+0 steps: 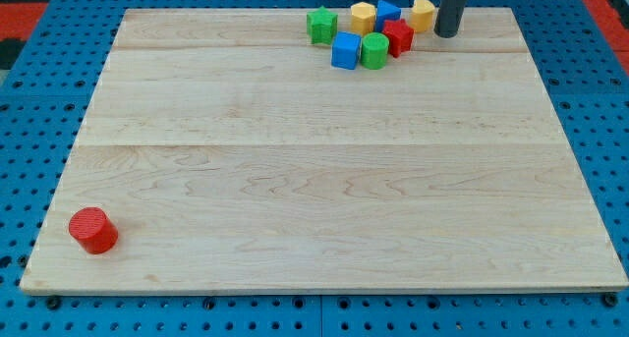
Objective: Move the red star diagonal to the green star
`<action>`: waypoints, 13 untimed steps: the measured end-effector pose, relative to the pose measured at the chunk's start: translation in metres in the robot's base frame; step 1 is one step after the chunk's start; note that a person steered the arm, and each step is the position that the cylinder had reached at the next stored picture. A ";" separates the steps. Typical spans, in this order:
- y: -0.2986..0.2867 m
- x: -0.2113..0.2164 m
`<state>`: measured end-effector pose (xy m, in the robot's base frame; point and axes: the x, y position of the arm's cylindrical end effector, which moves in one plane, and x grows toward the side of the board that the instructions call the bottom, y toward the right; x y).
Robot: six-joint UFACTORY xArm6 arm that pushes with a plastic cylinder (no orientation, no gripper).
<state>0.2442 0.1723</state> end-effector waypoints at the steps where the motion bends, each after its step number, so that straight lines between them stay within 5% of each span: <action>1: -0.033 0.021; 3: -0.058 0.101; 6: -0.030 0.029; 10: -0.029 0.021; 12: -0.207 0.040; 13: -0.226 0.050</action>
